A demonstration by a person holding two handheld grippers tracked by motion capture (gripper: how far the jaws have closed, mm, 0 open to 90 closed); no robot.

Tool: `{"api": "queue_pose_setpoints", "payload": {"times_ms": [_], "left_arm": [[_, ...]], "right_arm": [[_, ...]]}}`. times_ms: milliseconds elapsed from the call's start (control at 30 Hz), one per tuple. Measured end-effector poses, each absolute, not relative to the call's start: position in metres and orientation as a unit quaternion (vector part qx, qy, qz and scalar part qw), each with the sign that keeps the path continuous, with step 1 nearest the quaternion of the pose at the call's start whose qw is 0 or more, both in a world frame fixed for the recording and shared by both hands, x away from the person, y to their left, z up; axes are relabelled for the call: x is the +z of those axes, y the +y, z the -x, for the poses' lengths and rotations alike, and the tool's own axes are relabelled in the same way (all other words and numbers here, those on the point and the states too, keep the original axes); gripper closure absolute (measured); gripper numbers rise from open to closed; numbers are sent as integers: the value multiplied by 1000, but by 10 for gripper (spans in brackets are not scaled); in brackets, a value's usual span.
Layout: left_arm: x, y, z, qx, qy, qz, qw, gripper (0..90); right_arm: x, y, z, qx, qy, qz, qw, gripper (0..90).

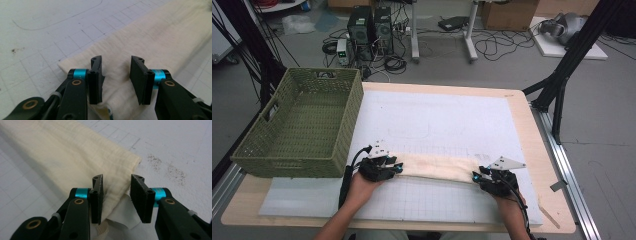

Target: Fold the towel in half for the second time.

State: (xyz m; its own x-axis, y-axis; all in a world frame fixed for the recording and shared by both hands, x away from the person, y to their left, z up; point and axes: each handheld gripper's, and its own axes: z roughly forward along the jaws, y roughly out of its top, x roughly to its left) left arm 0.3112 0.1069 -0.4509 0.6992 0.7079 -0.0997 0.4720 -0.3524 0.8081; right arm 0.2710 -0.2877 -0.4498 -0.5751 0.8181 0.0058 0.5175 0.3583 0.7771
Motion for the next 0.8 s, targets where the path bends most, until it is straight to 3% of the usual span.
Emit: {"api": "queue_pose_setpoints", "payload": {"times_ms": [600, 800], "left_arm": [[-451, 105, -310, 149, 363, -814, 429, 675], [-450, 111, -309, 137, 363, -805, 449, 622]], "right_arm": [[-451, -290, -274, 386, 800, -420, 188, 614], [-451, -290, -275, 383, 797, -425, 193, 527]]}}
